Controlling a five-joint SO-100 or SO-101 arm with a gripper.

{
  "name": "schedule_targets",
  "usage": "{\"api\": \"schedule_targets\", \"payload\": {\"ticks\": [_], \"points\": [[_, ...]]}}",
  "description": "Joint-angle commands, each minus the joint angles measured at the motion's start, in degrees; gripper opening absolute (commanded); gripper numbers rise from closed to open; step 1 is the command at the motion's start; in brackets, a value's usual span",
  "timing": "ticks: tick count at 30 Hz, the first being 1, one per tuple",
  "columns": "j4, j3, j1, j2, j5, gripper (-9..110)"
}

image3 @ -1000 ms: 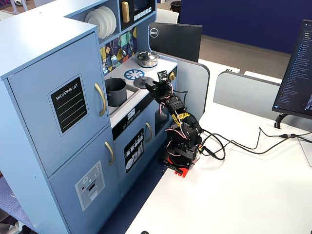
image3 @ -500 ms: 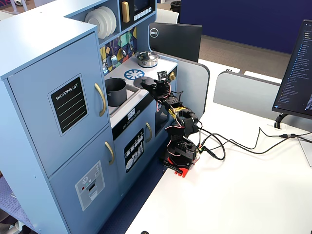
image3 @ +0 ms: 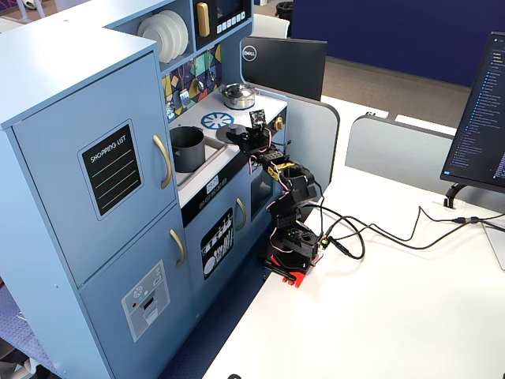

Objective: Pick up the lid from the counter and put it on the gray recipient

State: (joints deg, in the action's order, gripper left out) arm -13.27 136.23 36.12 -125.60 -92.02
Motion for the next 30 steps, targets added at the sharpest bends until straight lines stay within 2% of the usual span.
{"api": "schedule_targets", "payload": {"ticks": [1,30], "points": [[-2.1,-6.2,0.2,2.0,-0.9,24],[-5.4,-15.2,-2.4,16.4,-2.2,18]]}}
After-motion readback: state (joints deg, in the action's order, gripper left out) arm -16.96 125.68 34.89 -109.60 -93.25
